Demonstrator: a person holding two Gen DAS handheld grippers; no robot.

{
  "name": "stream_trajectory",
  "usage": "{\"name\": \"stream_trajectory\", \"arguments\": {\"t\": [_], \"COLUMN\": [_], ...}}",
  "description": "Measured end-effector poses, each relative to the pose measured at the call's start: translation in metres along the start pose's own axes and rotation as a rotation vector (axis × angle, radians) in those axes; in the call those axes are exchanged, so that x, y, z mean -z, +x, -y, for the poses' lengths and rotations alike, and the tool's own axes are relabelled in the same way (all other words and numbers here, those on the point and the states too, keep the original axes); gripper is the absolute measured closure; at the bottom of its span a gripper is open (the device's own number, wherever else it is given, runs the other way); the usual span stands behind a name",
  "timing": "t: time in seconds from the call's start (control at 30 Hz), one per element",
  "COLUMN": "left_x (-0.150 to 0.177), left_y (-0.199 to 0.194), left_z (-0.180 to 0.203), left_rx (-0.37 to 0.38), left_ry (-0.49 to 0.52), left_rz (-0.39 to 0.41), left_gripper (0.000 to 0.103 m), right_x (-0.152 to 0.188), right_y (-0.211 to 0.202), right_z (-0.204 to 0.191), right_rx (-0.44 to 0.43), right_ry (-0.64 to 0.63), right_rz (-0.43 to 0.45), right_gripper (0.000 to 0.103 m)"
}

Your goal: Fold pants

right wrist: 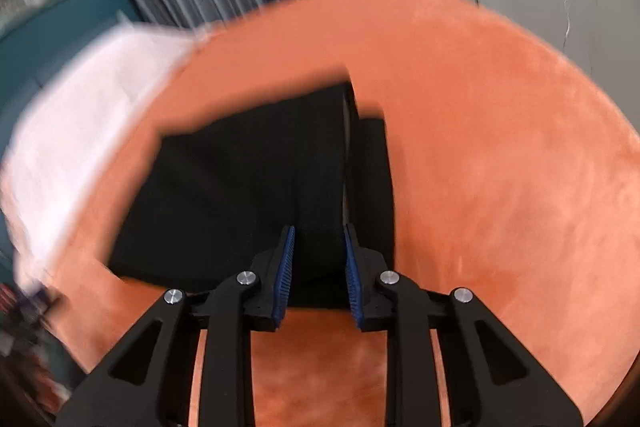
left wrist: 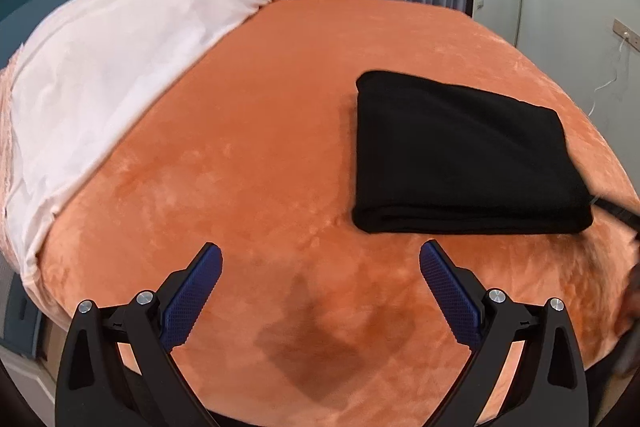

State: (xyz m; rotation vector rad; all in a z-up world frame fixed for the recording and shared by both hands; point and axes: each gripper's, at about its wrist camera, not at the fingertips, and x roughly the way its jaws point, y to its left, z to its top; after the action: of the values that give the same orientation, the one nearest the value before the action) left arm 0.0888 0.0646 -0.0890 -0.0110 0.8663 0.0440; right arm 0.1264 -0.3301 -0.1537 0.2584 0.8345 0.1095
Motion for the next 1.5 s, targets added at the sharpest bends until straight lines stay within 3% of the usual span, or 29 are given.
{"name": "stream_trajectory", "arguments": {"t": [0.17, 0.2, 0.23, 0.3, 0.33, 0.37, 0.4, 0.47, 0.53, 0.6, 0.67, 0.77, 0.8, 0.87, 0.93, 1.0, 1.07, 1.17, 1.27, 1.33, 1.43, 1.47, 1.5], "left_x": [0.002, 0.004, 0.005, 0.007, 0.008, 0.008, 0.008, 0.008, 0.008, 0.007, 0.005, 0.004, 0.003, 0.002, -0.001, -0.007, -0.021, -0.048, -0.068, -0.073, -0.068, -0.063, -0.055], "left_y": [0.000, 0.000, 0.001, 0.002, 0.001, 0.000, -0.001, -0.002, -0.002, -0.001, 0.000, 0.009, 0.011, 0.011, 0.005, 0.003, 0.003, 0.001, 0.013, 0.040, 0.081, 0.095, 0.109], "left_z": [0.016, 0.018, 0.020, 0.023, 0.025, 0.026, 0.027, 0.027, 0.027, 0.023, 0.019, 0.017, 0.018, 0.019, 0.018, 0.017, 0.021, 0.035, 0.055, 0.069, 0.078, 0.079, 0.075], "left_rx": [0.014, 0.011, 0.008, 0.006, 0.008, 0.010, 0.011, 0.000, -0.011, -0.016, -0.016, -0.014, -0.014, -0.018, -0.039, -0.060, -0.072, -0.025, 0.052, 0.098, 0.053, 0.026, 0.037], "left_ry": [0.035, 0.044, 0.048, 0.053, 0.053, 0.054, 0.059, 0.067, 0.067, 0.057, 0.041, 0.024, 0.023, 0.032, 0.046, 0.061, 0.063, 0.062, 0.090, 0.109, 0.155, 0.165, 0.160], "left_rz": [-0.006, -0.004, -0.007, -0.014, -0.015, -0.015, -0.014, -0.010, -0.010, -0.012, -0.013, -0.035, -0.046, -0.047, -0.014, 0.013, 0.041, 0.103, 0.122, 0.078, -0.021, -0.058, -0.101], "left_gripper": [0.005, 0.005, 0.005, 0.005, 0.005, 0.005, 0.005, 0.005, 0.005, 0.005, 0.005, 0.005, 0.005, 0.005, 0.005, 0.005, 0.005, 0.005, 0.005, 0.005, 0.005, 0.005, 0.005], "right_x": [-0.014, -0.019, -0.023, -0.028, -0.029, -0.028, -0.025, -0.023, -0.025, -0.026, -0.020, -0.004, -0.003, -0.009, -0.019, -0.036, -0.051, -0.082, -0.100, -0.101, -0.108, -0.110, -0.111], "right_y": [-0.035, -0.035, -0.030, -0.015, -0.004, 0.005, 0.007, 0.008, -0.004, -0.025, -0.036, -0.003, -0.004, -0.022, -0.045, -0.059, -0.062, -0.030, 0.027, 0.063, 0.103, 0.113, 0.118], "right_z": [0.000, 0.000, 0.000, 0.000, 0.001, 0.000, 0.001, -0.007, -0.012, -0.010, -0.009, -0.005, -0.004, -0.002, -0.005, -0.020, -0.040, -0.073, -0.099, -0.111, -0.085, -0.060, -0.029], "right_rx": [-0.060, -0.057, -0.040, -0.009, -0.033, -0.053, -0.046, -0.026, -0.021, -0.070, -0.079, -0.036, -0.046, -0.042, -0.041, -0.047, -0.066, -0.099, -0.123, -0.092, 0.098, 0.091, -0.008], "right_ry": [0.054, 0.049, 0.040, 0.021, 0.022, 0.027, 0.023, -0.007, -0.015, 0.012, 0.020, -0.001, 0.018, 0.075, 0.081, 0.024, -0.035, -0.114, -0.158, -0.215, -0.231, -0.146, -0.003], "right_rz": [0.068, 0.065, 0.059, 0.022, -0.013, -0.037, -0.038, -0.032, -0.009, 0.013, 0.020, -0.060, -0.032, -0.001, 0.075, 0.111, 0.118, 0.060, -0.081, -0.154, -0.162, -0.172, -0.183], "right_gripper": [0.069, 0.060, 0.040, 0.034, 0.037, 0.052, 0.055, 0.070, 0.084, 0.092, 0.093, 0.089, 0.088, 0.068, 0.068, 0.071, 0.081, 0.085, 0.086, 0.086, 0.094, 0.103, 0.103]}}
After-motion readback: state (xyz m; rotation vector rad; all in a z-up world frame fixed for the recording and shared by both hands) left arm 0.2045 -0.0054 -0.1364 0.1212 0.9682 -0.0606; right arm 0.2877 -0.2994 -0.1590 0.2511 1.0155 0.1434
